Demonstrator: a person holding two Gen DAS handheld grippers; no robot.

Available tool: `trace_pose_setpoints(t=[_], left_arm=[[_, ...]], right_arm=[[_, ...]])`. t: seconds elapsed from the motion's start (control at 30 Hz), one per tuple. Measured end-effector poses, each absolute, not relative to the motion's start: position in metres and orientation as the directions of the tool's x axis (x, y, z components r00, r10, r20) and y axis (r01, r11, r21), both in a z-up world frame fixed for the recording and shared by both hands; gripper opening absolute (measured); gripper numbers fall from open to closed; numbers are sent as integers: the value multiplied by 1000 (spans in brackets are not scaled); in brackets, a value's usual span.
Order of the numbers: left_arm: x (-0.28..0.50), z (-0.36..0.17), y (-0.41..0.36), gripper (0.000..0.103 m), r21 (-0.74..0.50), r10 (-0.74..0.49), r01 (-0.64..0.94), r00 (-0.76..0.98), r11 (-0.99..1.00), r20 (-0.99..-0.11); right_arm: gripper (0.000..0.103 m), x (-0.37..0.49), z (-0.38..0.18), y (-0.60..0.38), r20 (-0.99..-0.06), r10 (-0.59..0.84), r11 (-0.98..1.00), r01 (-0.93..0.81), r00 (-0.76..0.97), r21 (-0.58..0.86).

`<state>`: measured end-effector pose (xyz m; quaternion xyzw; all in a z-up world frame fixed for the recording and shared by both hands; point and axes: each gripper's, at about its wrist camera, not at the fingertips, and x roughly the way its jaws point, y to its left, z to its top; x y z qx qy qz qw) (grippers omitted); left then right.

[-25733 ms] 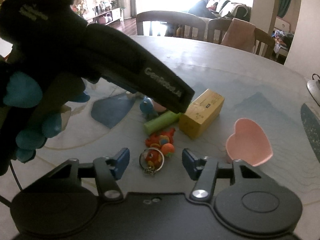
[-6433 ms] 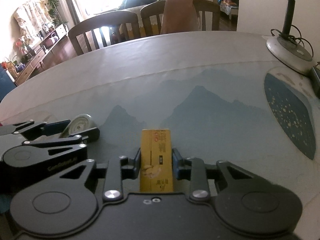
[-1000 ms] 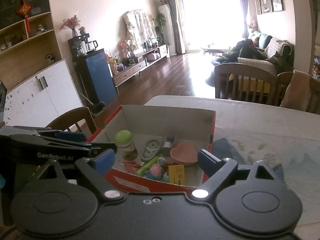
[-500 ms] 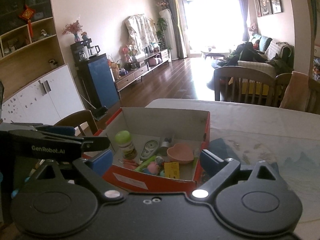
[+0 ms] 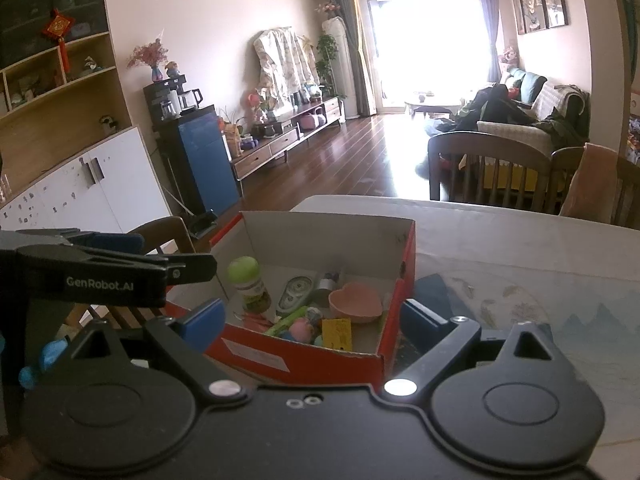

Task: Organize rigid objects

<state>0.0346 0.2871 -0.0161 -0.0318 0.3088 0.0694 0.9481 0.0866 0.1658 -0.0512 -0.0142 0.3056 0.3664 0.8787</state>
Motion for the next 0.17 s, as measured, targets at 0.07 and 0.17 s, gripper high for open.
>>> trace_pose_setpoints(t=[0.07,0.17], left_arm=[[36,-17,286,103,-26,103,-147,798,989,-594],[38,-18,285,103,-42,84,-136,795,990,-601]], right_arm=[[94,87,-52,162,-549,632,735,-649,548,199],[94,89,-53,157,-551,624,743,-639,555,198]])
